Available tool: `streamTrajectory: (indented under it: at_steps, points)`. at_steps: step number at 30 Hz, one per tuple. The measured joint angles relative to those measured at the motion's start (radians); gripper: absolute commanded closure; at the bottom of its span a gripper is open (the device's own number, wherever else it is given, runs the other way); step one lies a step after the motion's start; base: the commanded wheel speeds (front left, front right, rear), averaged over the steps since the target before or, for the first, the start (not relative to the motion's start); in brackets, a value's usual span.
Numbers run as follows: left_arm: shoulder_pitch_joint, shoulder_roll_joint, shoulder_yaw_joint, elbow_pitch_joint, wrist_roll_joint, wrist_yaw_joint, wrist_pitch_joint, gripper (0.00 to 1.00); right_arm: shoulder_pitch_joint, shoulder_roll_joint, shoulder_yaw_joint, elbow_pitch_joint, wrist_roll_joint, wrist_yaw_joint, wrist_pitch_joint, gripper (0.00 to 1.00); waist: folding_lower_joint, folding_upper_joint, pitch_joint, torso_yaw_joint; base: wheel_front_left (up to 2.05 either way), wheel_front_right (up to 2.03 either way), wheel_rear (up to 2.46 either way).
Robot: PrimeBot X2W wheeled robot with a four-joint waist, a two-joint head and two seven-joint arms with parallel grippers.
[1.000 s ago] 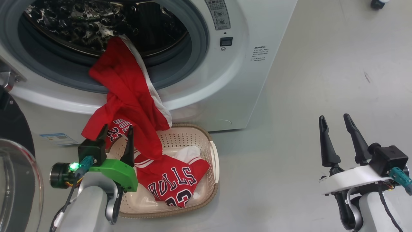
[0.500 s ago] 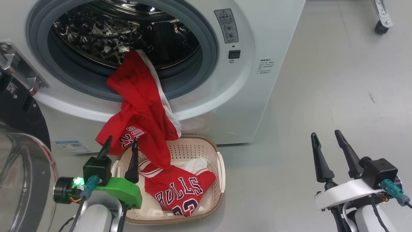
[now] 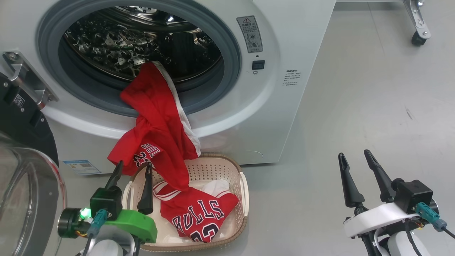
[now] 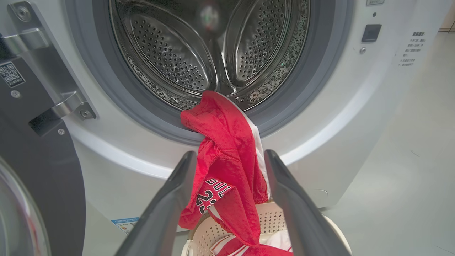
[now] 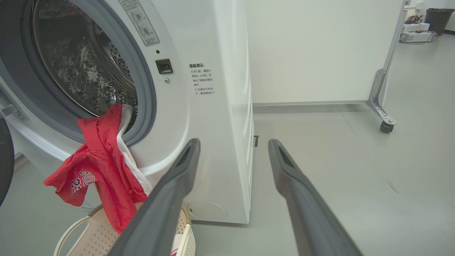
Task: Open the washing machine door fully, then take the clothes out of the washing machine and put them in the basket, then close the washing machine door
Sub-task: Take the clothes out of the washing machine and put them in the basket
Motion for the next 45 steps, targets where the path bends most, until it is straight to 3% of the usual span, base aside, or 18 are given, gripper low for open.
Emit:
streamTrajectory:
  at_steps: [13,28,45]
  points:
    - [0.044,0.003,0.001,-0.051,0.002,0.009,0.0,0.0,0.001,0.0,0.01,-0.005,0.0,0.0,0.0,0.0,0.0,0.0,0.006,-0.01,0.0,0.0,0.0]
    - [0.042,0.003,0.005,-0.035,-0.023,0.006,0.059,0.0,-0.027,-0.001,0.035,-0.056,-0.001,0.0,0.0,0.0,0.0,0.0,0.096,-0.028,0.0,0.0,0.0]
    - [-0.226,-0.003,0.015,0.17,-0.091,-0.037,0.194,0.0,-0.127,0.0,0.07,-0.076,0.002,0.0,0.0,0.0,0.0,0.0,0.257,-0.099,0.0,0.0,0.0]
